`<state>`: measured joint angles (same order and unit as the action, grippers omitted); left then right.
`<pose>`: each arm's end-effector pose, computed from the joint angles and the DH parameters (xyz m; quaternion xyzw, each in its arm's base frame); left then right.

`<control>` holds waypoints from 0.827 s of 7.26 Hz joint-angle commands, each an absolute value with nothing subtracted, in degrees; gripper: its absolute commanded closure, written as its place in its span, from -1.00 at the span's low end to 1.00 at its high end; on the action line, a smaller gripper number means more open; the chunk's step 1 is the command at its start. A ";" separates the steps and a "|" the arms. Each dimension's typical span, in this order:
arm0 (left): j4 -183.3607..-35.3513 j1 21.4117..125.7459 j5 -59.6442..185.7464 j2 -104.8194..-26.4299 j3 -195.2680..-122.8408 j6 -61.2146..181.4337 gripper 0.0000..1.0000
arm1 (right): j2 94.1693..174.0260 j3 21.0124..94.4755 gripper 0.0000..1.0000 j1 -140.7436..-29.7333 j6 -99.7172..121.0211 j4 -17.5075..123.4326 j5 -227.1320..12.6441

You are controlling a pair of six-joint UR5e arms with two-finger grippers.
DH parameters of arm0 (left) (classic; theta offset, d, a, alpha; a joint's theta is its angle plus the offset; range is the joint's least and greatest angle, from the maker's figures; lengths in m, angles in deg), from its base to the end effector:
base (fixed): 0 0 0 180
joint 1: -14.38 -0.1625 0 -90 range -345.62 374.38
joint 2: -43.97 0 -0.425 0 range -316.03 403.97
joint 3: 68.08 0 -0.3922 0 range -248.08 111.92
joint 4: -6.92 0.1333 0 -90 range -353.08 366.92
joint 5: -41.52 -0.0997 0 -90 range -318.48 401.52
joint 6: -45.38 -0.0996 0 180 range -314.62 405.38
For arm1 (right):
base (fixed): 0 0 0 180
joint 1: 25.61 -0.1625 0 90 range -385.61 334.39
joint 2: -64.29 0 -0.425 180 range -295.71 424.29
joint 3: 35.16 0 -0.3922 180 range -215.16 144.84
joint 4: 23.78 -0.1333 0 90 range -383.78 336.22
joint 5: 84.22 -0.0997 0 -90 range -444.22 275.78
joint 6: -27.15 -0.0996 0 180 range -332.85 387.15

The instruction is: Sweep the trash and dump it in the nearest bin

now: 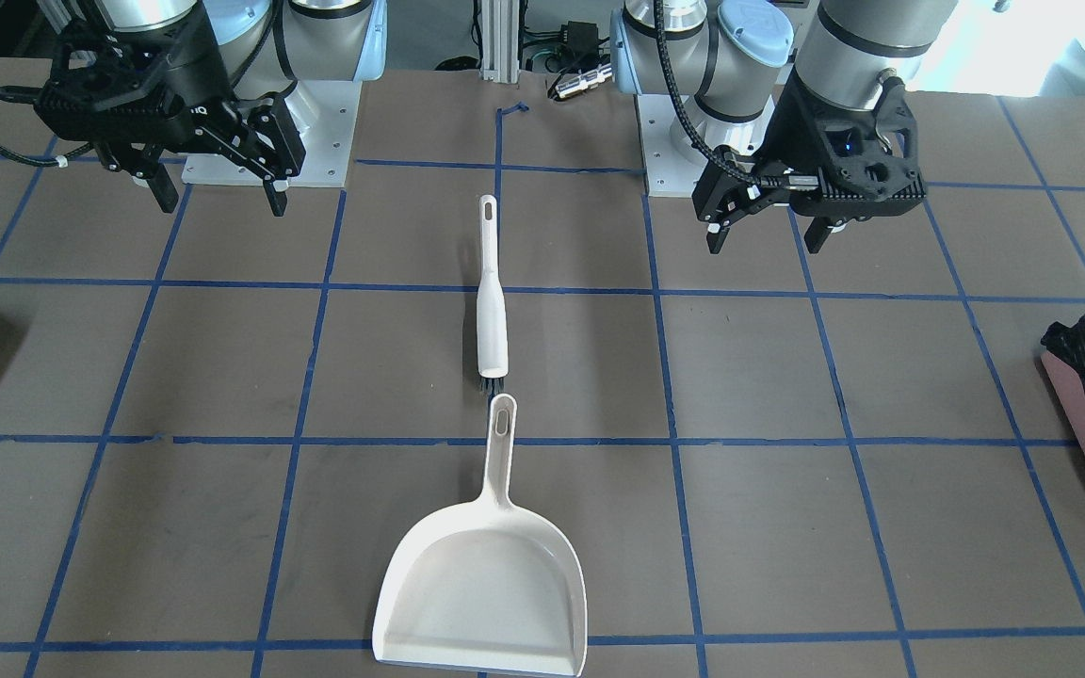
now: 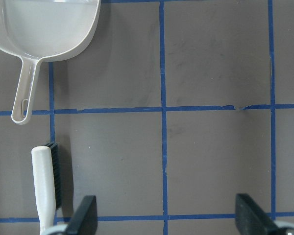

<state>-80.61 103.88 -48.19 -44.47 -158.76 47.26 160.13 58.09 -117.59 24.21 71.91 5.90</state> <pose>-0.1296 -0.4871 0.4998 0.0207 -0.9994 0.0292 0.0029 0.1490 -0.4567 0.5188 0.0084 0.9974 -0.0722 0.0021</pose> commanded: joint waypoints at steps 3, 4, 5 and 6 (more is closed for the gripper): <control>-80.62 103.86 -47.87 -45.06 -159.05 47.31 -1.00 | 160.18 58.09 -1.00 -117.54 24.25 71.93 6.31; -80.62 103.86 -47.95 -45.15 -159.05 47.23 -1.00 | 160.18 58.09 -1.00 -117.54 24.25 71.93 6.31; -80.62 103.86 -47.95 -45.33 -159.05 47.14 -1.00 | 160.09 58.09 -1.00 -117.54 24.25 71.93 6.31; -80.18 103.77 -47.95 -45.76 -159.05 47.05 -1.00 | 160.18 58.09 -1.00 -117.54 24.25 71.84 6.39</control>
